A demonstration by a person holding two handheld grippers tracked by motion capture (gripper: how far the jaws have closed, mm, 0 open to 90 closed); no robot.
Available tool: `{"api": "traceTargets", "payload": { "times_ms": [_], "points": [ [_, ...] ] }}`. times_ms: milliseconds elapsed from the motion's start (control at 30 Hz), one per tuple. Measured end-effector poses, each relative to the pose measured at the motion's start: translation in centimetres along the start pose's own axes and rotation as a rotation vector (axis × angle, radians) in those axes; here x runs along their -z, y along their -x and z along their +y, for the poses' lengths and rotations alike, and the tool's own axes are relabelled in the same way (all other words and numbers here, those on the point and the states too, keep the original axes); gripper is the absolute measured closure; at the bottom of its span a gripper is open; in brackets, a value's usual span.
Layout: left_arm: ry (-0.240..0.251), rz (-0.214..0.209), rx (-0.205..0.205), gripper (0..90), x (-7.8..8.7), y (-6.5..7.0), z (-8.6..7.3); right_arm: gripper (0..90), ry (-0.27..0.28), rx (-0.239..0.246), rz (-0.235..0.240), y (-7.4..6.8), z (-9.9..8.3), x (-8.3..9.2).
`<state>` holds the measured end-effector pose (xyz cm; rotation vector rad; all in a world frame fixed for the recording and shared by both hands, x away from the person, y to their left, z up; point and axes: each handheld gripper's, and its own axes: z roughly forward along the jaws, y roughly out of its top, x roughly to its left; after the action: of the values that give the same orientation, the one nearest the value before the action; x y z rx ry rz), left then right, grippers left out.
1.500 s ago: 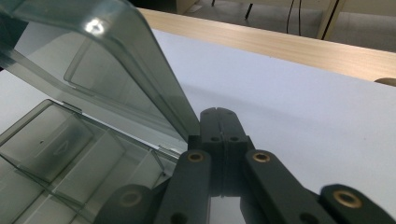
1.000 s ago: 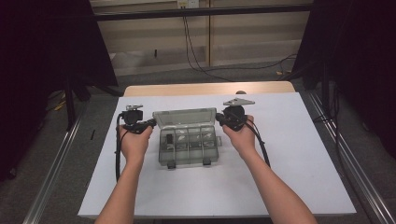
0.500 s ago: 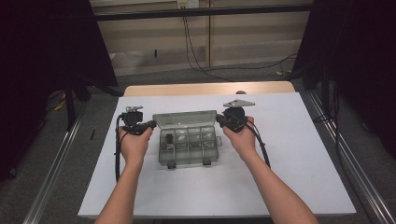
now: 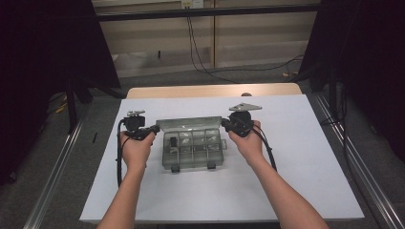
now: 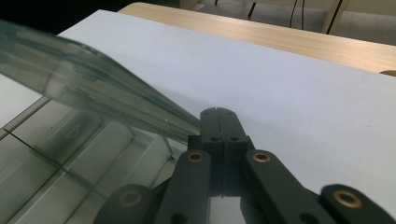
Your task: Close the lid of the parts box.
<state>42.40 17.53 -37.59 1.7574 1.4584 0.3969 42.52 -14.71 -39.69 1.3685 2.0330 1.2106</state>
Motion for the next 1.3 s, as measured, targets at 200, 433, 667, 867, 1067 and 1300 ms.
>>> {"api": "traceTargets", "payload": {
  "times_ms": [200,433,667,867,1067,1300],
  "points": [
    [-0.003,-0.007,0.004,90.0,0.1,-0.1,-0.3,90.0,0.000,0.002,-0.001,0.0,0.0,0.1],
    [-0.002,-0.005,0.008,90.0,0.2,0.0,-0.5,90.0,0.005,0.001,0.004,-0.1,-0.1,0.2],
    [-0.004,-0.012,-0.007,90.0,0.6,0.0,-0.6,90.0,0.003,0.001,0.006,-0.2,-0.3,0.4],
    [-0.005,-0.029,-0.012,90.0,0.8,-0.2,-0.8,90.0,0.009,0.005,0.016,-0.2,-0.5,0.6],
    [-0.004,-0.045,-0.012,90.0,0.9,-0.2,-1.0,90.0,0.016,0.006,0.025,-0.2,-0.6,0.8],
    [-0.010,-0.065,-0.020,90.0,1.2,-0.4,-1.4,90.0,0.016,0.012,0.043,-0.2,-1.1,1.1]
  ]
}}
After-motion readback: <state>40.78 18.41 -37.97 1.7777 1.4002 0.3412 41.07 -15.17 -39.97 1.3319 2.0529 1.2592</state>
